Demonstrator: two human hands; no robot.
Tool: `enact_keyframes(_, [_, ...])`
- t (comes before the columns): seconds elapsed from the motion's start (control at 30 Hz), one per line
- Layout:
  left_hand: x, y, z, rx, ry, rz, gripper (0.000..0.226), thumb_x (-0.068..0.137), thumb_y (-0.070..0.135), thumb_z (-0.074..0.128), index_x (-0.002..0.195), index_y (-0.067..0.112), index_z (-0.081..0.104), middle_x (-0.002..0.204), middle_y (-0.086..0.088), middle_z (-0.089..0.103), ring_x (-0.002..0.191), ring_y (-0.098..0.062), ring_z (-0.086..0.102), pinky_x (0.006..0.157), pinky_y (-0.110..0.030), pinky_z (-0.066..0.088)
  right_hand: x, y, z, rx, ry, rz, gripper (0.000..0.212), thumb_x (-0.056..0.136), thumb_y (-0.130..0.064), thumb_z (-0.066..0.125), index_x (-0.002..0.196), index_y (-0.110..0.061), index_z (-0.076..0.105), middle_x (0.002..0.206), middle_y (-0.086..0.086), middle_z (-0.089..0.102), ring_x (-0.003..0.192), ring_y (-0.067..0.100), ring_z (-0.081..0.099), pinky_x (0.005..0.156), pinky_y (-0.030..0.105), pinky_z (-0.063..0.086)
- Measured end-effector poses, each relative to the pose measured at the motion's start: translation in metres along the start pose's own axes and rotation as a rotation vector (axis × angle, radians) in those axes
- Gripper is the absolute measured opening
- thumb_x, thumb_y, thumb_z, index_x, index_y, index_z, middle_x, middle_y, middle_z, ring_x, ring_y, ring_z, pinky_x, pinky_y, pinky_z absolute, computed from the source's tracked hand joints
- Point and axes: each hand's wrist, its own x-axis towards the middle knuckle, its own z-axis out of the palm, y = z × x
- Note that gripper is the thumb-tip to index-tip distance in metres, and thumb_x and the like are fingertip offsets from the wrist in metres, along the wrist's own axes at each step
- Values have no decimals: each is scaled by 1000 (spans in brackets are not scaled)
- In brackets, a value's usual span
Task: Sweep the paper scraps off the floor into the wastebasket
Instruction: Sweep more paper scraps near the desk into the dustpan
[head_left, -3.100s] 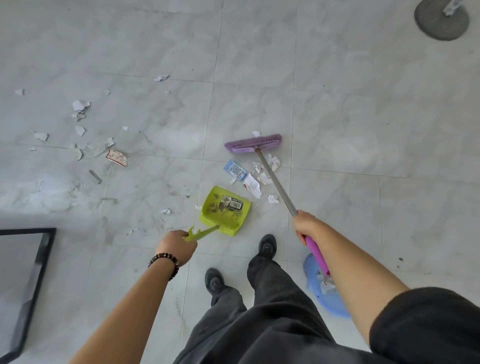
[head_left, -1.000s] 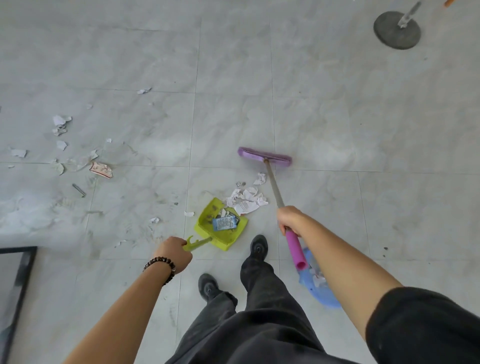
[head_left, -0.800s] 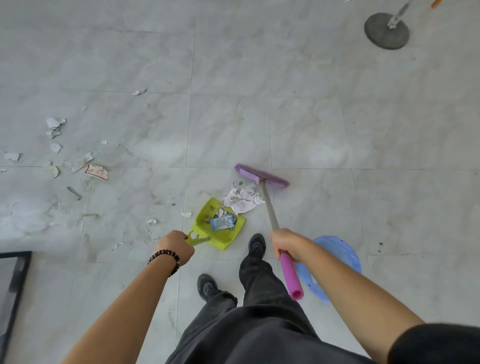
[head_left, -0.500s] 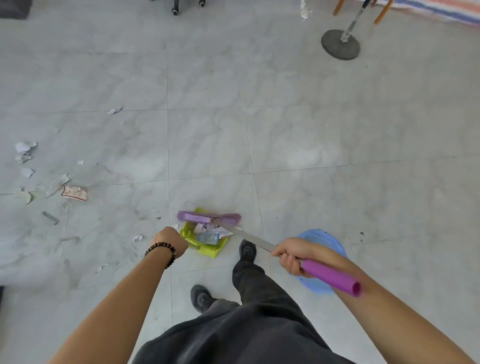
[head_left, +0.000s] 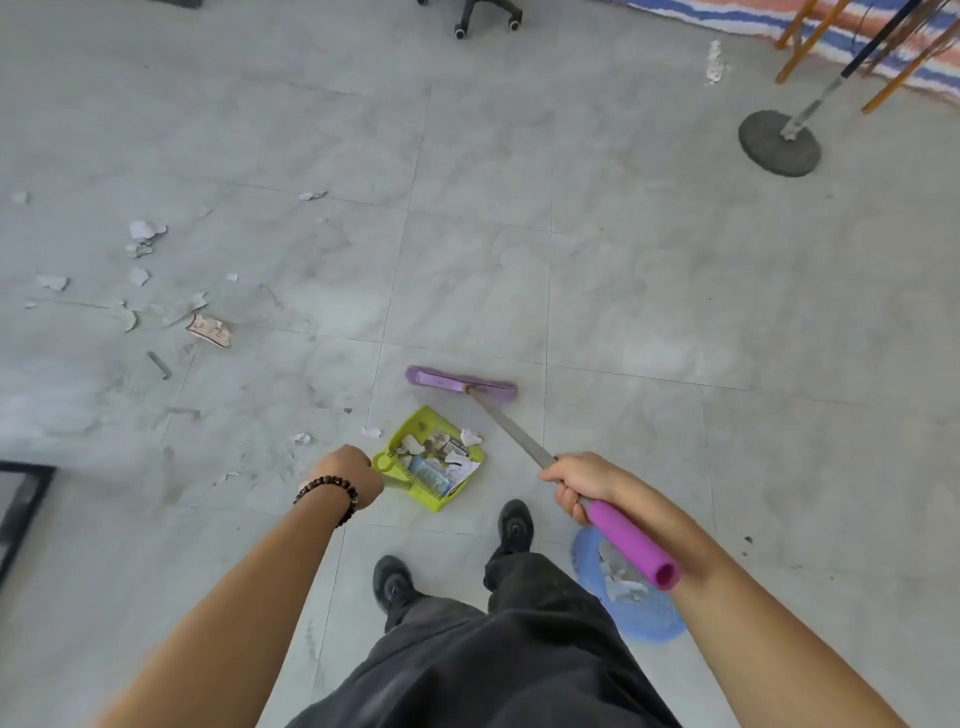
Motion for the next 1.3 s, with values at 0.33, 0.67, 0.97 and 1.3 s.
enact_keyframes(0.33, [-44, -38, 24, -140, -17, -173, 16, 82, 17, 53, 89, 24, 64, 69, 4, 57, 60, -17, 53, 48, -20, 38, 40, -40, 10, -88, 55, -152, 50, 89, -12, 47, 40, -10, 46, 42, 8, 41, 34, 16, 38, 36, 23, 34])
enact_keyframes(0.67, [-26, -17, 19, -202, -2, -217, 17, 82, 13, 50, 90, 12, 65, 68, 0, 56, 57, -18, 52, 46, -20, 36, -8, -54, -3, 451, -317, 136, 38, 95, -13, 49, 57, -15, 42, 40, -8, 37, 27, 2, 37, 26, 13, 32])
enact_keyframes(0.97, [-81, -76, 34, -408, 38, -304, 13, 82, 17, 55, 83, 18, 68, 61, 0, 50, 50, -19, 44, 44, -19, 33, -21, -70, 44, 290, -411, 81, 39, 95, -17, 49, 57, -17, 40, 39, -9, 33, 26, 0, 35, 25, 13, 29])
enact_keyframes(1.3, [-113, -171, 64, -593, 89, -440, 12, 85, 15, 54, 85, 14, 66, 59, -2, 43, 47, -20, 34, 44, -20, 25, 41, -64, 163, -441, -70, -161, 9, 94, -9, 43, 100, -16, 45, 52, 4, 41, 34, 11, 37, 37, 15, 32])
